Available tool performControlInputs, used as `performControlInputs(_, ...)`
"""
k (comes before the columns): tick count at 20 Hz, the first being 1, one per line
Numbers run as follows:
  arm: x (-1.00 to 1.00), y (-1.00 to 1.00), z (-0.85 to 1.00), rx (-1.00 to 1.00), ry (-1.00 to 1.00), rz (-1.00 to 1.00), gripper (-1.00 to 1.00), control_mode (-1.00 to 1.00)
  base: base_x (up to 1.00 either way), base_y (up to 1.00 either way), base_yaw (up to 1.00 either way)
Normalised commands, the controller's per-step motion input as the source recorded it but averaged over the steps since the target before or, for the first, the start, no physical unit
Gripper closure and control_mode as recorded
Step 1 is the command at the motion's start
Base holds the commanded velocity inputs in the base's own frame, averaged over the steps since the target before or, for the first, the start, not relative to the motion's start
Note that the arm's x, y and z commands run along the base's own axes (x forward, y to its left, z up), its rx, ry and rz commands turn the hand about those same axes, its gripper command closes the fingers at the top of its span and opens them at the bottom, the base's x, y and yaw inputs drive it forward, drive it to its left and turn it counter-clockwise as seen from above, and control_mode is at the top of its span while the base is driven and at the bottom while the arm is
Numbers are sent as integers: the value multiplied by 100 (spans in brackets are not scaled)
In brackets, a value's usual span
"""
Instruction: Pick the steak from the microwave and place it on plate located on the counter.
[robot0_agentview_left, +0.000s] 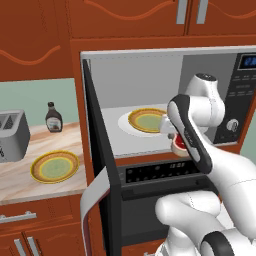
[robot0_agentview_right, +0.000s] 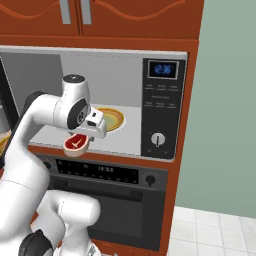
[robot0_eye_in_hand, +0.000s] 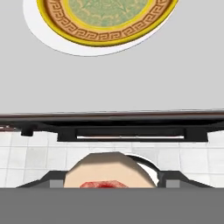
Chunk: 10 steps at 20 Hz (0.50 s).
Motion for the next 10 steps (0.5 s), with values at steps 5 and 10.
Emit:
performControlInputs(5,-7,-15,0,-6,0,0,100,-100,0,0,0)
performControlInputs(10,-3,-9,-6,-12,-2,0,100,-100,0,0,0)
